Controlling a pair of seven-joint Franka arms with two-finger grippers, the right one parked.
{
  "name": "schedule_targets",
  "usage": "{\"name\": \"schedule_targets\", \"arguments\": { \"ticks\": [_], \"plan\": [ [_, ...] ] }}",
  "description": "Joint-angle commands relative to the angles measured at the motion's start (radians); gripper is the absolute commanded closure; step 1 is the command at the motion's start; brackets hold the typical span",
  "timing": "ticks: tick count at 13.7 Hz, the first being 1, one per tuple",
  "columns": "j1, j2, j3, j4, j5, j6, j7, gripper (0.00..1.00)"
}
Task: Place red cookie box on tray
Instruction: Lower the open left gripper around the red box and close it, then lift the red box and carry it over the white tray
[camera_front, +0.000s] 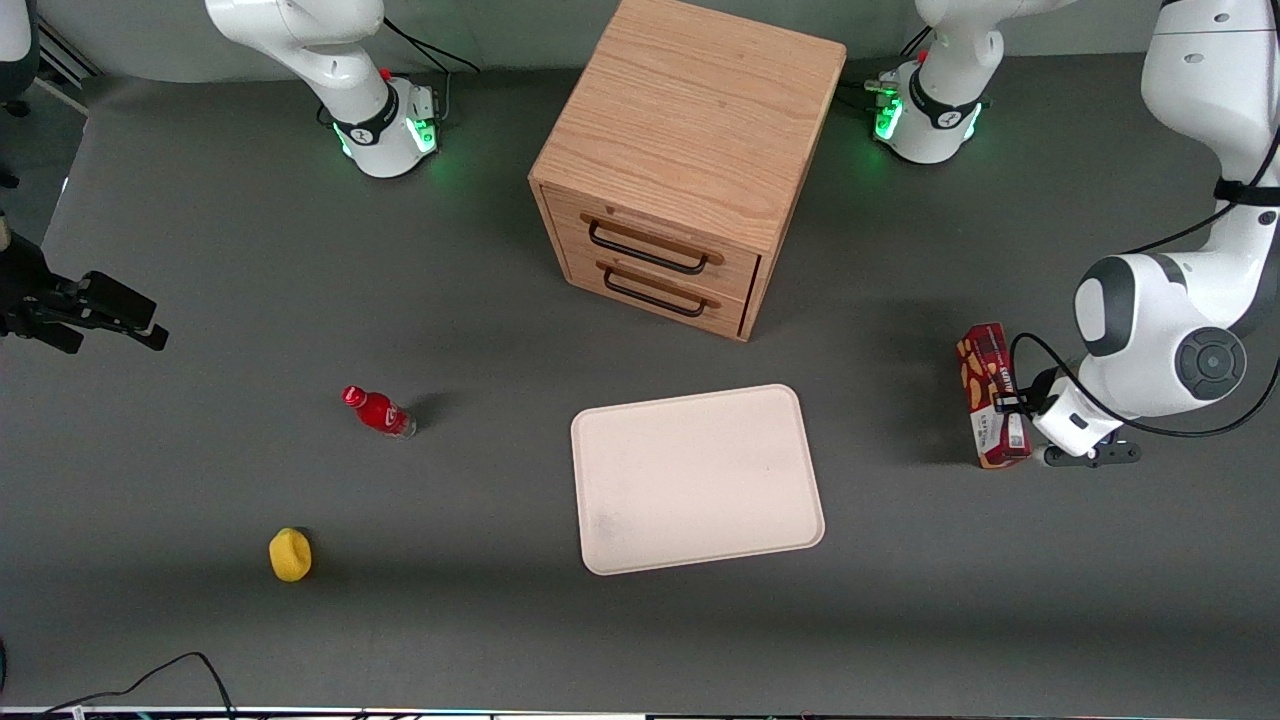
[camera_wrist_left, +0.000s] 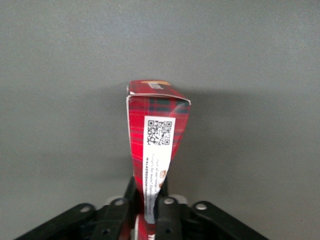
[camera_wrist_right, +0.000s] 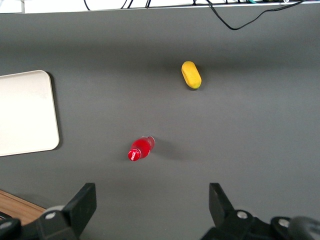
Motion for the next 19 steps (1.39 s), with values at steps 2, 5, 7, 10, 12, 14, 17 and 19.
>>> {"name": "schedule_targets", "arguments": {
  "ticks": [2, 5, 7, 10, 12, 14, 17, 19],
  "plan": [
    [-0.016, -0.029, -0.004, 0.063, -0.008, -0.045, -0.013, 1.00],
    [-0.116, 0.029, -0.032, 0.356, -0.049, -0.337, -0.143, 1.00],
    [-0.197, 0.109, -0.033, 0.544, -0.050, -0.448, -0.271, 1.00],
    [-0.296, 0.169, -0.032, 0.595, -0.050, -0.449, -0.386, 1.00],
    [-0.381, 0.251, -0.027, 0.661, -0.024, -0.403, -0.481, 1.00],
    [-0.426, 0.316, -0.027, 0.707, 0.010, -0.370, -0.562, 1.00],
    [-0.461, 0.353, -0.026, 0.709, 0.038, -0.311, -0.589, 1.00],
    [-0.489, 0.391, -0.024, 0.710, 0.070, -0.240, -0.590, 1.00]
  ]
}}
